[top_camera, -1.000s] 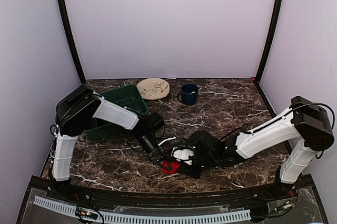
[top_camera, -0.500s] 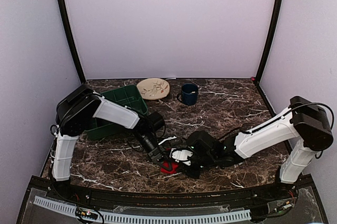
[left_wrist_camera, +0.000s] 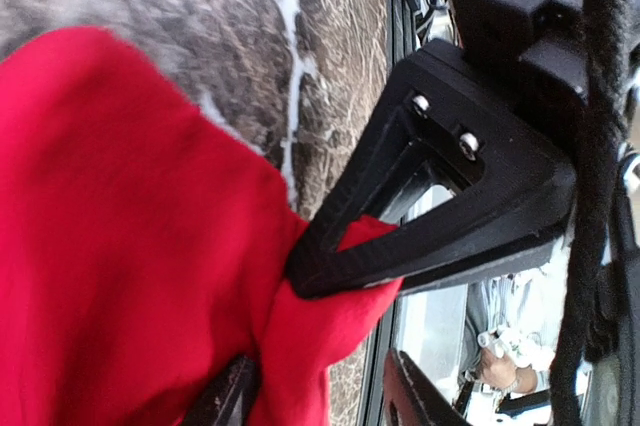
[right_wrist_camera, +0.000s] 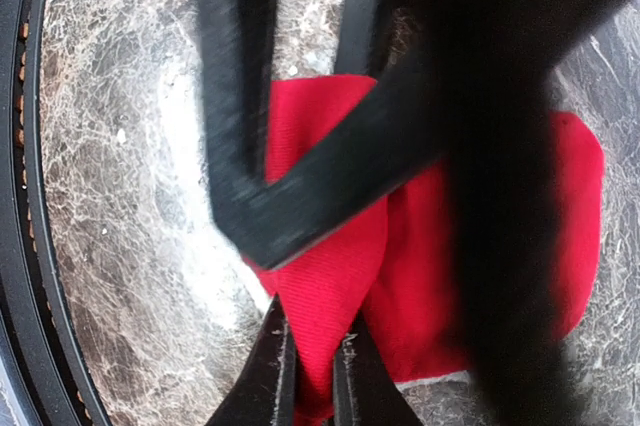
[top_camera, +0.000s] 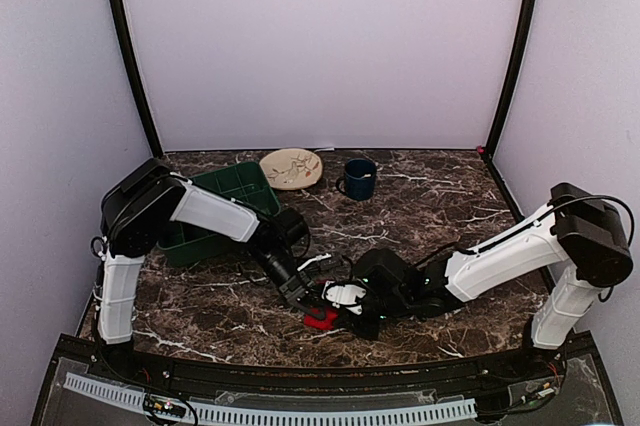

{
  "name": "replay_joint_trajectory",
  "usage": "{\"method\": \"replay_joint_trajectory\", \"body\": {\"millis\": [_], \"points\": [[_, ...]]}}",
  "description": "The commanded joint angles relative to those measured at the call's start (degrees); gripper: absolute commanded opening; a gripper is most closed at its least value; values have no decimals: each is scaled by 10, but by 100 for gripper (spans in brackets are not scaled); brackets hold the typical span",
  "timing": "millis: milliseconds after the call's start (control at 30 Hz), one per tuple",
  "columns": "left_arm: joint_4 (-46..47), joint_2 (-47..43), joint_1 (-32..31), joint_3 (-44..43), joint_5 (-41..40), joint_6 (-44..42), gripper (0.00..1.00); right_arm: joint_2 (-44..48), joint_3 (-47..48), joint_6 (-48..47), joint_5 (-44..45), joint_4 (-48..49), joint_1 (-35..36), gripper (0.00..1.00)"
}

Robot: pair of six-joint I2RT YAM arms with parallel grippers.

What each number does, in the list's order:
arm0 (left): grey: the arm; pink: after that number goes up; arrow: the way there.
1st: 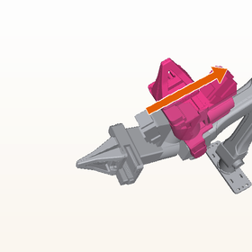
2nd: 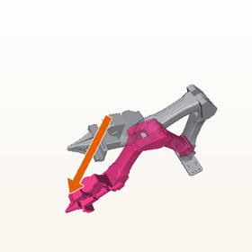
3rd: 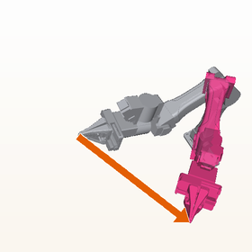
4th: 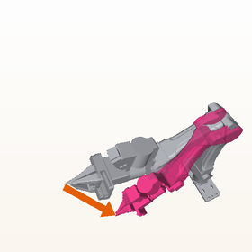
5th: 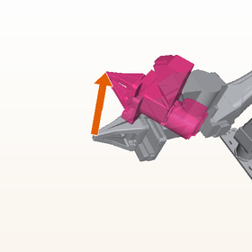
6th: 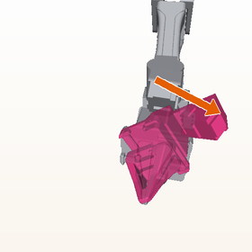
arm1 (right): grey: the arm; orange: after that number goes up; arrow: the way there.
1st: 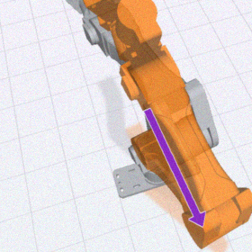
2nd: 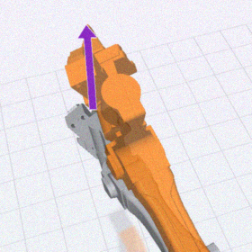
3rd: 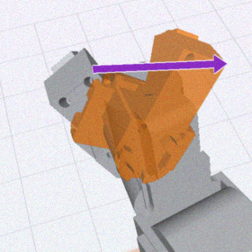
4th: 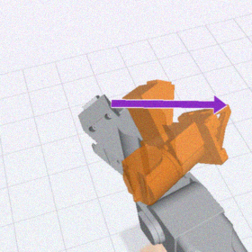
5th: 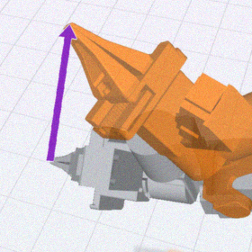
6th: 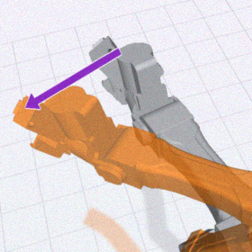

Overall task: Roll the socks
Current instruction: Roll the sock at the center of the board.

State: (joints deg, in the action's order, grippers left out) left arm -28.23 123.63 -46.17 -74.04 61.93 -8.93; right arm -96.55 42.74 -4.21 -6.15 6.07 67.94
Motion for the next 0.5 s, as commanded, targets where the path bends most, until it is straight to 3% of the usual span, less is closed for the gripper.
{"method": "replay_joint_trajectory", "body": {"millis": [0,467], "points": [[19,5,30,27,-86,6,46,0,-4,5,5,19,8,2],[35,-9,56,36,-120,23,46,-7,0,7,-5,11,9,2]]}}
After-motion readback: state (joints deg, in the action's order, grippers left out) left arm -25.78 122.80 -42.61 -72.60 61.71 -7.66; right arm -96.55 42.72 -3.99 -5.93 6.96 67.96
